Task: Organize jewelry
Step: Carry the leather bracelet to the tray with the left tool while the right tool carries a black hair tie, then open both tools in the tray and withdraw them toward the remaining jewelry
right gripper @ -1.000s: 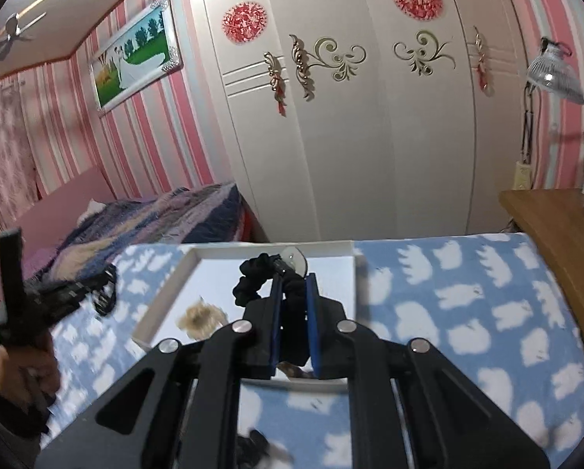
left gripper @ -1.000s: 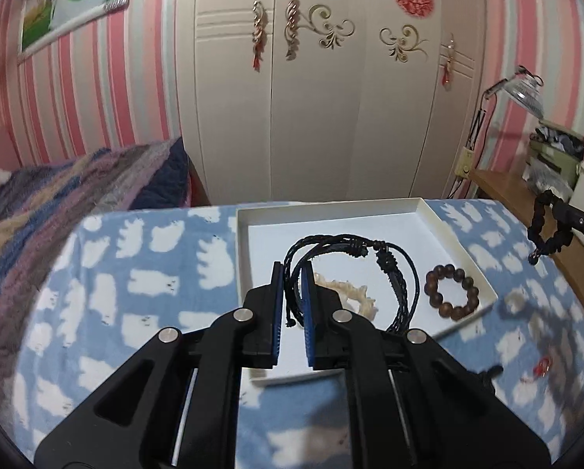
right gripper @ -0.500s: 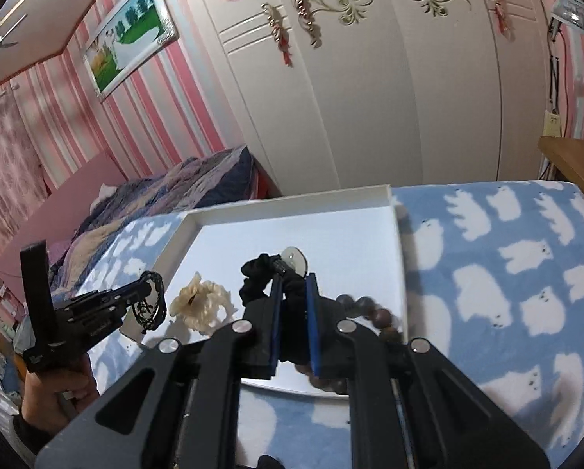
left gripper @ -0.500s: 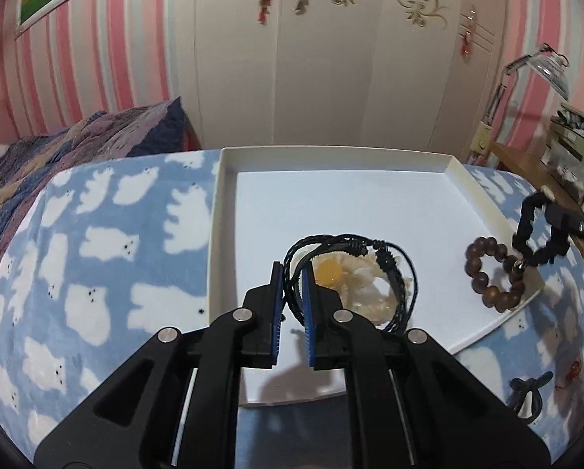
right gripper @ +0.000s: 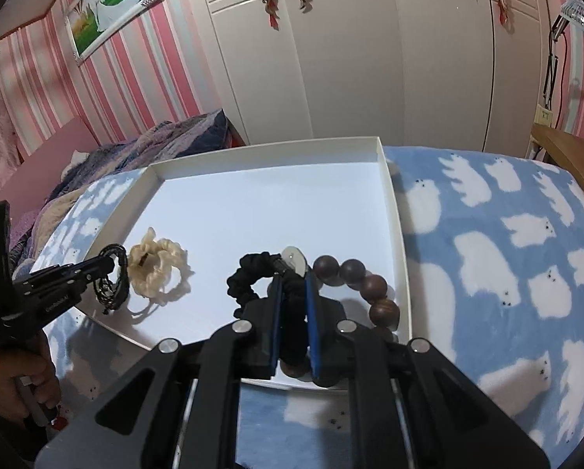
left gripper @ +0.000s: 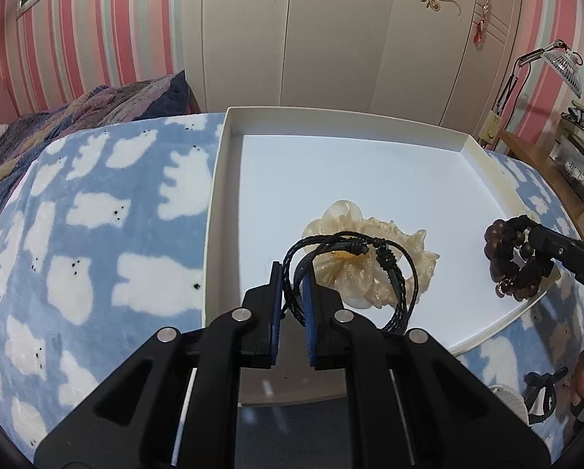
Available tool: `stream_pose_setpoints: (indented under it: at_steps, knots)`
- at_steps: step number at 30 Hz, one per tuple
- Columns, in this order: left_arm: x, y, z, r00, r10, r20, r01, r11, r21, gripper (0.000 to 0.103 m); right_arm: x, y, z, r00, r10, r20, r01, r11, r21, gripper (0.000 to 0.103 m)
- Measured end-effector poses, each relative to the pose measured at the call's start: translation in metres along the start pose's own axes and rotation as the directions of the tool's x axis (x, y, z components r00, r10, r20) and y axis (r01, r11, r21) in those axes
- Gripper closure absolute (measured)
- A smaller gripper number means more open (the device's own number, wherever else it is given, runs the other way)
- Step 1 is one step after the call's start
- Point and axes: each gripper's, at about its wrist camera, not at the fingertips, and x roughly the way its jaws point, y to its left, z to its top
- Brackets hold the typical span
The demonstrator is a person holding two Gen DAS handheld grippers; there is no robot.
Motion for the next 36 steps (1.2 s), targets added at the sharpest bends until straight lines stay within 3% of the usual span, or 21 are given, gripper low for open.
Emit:
stream_pose_setpoints:
  at_steps: [15, 17, 18, 21, 25, 36]
  knots:
    - [0.013, -0.003, -0.008, 0.999, 0.005, -0.036, -0.005, 1.000, 0.001, 0.093, 0.013, -0.008, -0.004, 0.998, -0.035, -0.043, 0.035, 0.999, 0.009, 0.088]
    - [0.013, 0.001, -0.007, 0.999, 0.005, -0.035, -0.005, 1.000, -0.003, 0.088, 0.011, -0.011, -0.004, 0.999, -0.033, -0.037, 0.034, 0.999, 0.017, 0.088]
    - [0.012, 0.001, -0.006, 1.000, 0.006, -0.031, -0.007, 1.000, -0.004, 0.078, 0.010, -0.012, -0.003, 0.999, -0.034, -0.033, 0.035, 0.999, 0.022, 0.088]
    - [0.003, 0.002, -0.003, 1.000, -0.001, -0.005, 0.001, 1.000, -0.020, 0.066, 0.005, -0.016, -0.001, 0.999, -0.037, -0.020, 0.038, 0.999, 0.031, 0.086]
    - [-0.009, 0.012, 0.003, 1.000, -0.005, 0.022, 0.006, 0.999, -0.053, 0.065, -0.001, -0.024, 0.001, 0.999, -0.032, -0.009, 0.032, 0.998, 0.055, 0.073]
    - [-0.047, 0.013, 0.018, 0.994, -0.011, 0.106, 0.018, 0.998, -0.064, 0.062, -0.044, -0.036, 0.018, 0.995, -0.019, 0.101, 0.010, 0.996, 0.090, 0.073]
